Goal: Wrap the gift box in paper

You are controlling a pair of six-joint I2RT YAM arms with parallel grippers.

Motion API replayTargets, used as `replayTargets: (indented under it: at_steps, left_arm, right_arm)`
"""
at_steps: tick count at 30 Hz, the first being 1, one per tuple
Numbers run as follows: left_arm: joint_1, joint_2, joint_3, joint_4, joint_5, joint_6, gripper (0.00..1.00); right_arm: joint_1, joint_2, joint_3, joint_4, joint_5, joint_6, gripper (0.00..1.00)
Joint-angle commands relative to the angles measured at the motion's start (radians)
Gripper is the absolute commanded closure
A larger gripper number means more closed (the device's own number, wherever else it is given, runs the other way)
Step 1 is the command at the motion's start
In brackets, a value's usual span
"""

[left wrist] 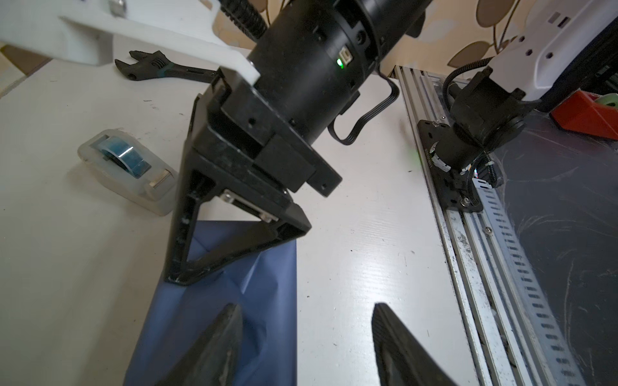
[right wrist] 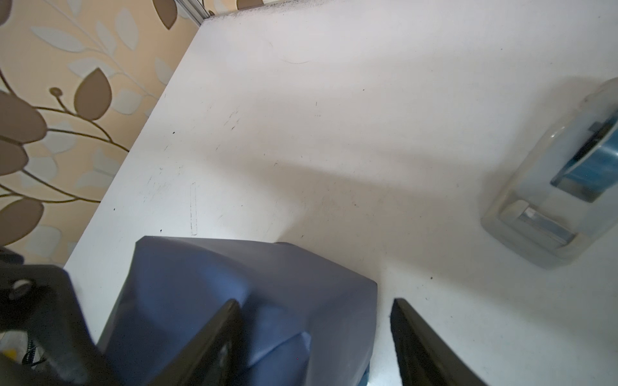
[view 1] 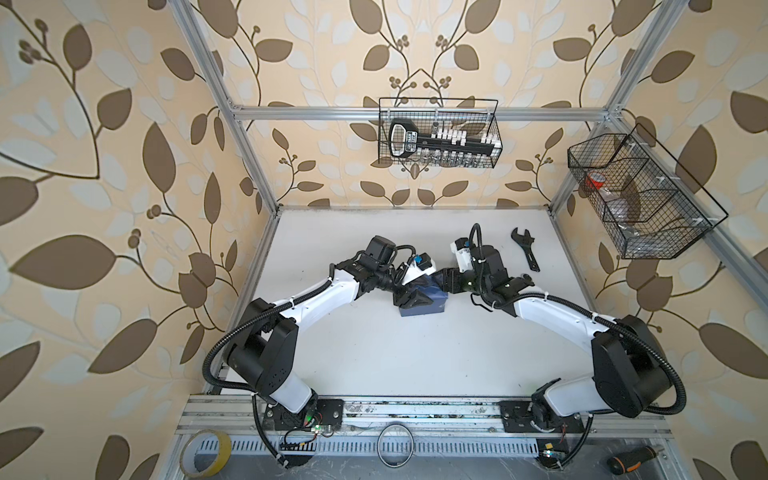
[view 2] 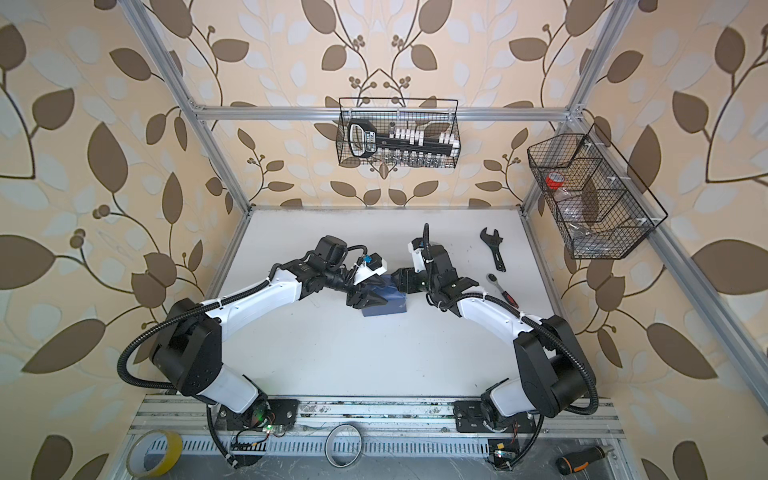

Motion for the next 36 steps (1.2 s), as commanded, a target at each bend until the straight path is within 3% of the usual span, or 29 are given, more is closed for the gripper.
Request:
replayTargets:
  at_steps: [1,11,18,21,25,27,29,31,33,34,36]
  left_arm:
    - [-0.015,0.007,-0.025,-0.010,-0.014,0.000,0.37]
    - [-0.016,0.019,-0.065,-0.005,-0.052,-0.009,0.37]
    - [-0.018,0.018,-0.060,0.003,-0.046,-0.022,0.37]
    - [-0.019,-0.007,-0.060,0.038,-0.041,-0.082,0.37]
    - [-0.019,-0.078,-0.103,0.196,-0.046,-0.267,0.36]
    - [-0.018,-0.116,-0.144,0.309,-0.109,-0.420,0.35]
    - [-0.018,-0.180,-0.172,0.351,-0.254,-0.589,0.34]
    - [-0.018,-0.236,-0.188,0.282,-0.477,-0.783,0.32]
    - [-0.018,-0.291,-0.210,0.209,-0.592,-0.891,0.28]
    - [-0.019,-0.315,-0.229,0.190,-0.633,-0.941,0.17]
    - [-0.017,-0.340,-0.263,0.185,-0.679,-1.009,0.07]
  right_arm:
    - [0.008,-0.022,0.014,-0.033,0.011,-0.004,0.27]
    - [0.009,-0.054,0.031,-0.006,-0.026,0.049,0.19]
    - [0.009,-0.025,-0.050,0.038,-0.036,0.069,0.18]
    - [0.009,-0.023,-0.097,0.053,-0.033,0.067,0.19]
    - [0.010,-0.018,-0.169,0.112,-0.043,0.085,0.19]
    - [0.010,-0.013,-0.194,0.140,-0.049,0.096,0.20]
    - [0.012,-0.014,-0.214,0.158,-0.051,0.101,0.20]
    - [0.013,-0.014,-0.225,0.174,-0.051,0.102,0.20]
    - [0.013,-0.009,-0.227,0.187,-0.056,0.104,0.20]
    - [0.014,-0.005,-0.226,0.192,-0.062,0.106,0.20]
    - [0.015,0.000,-0.228,0.201,-0.063,0.104,0.21]
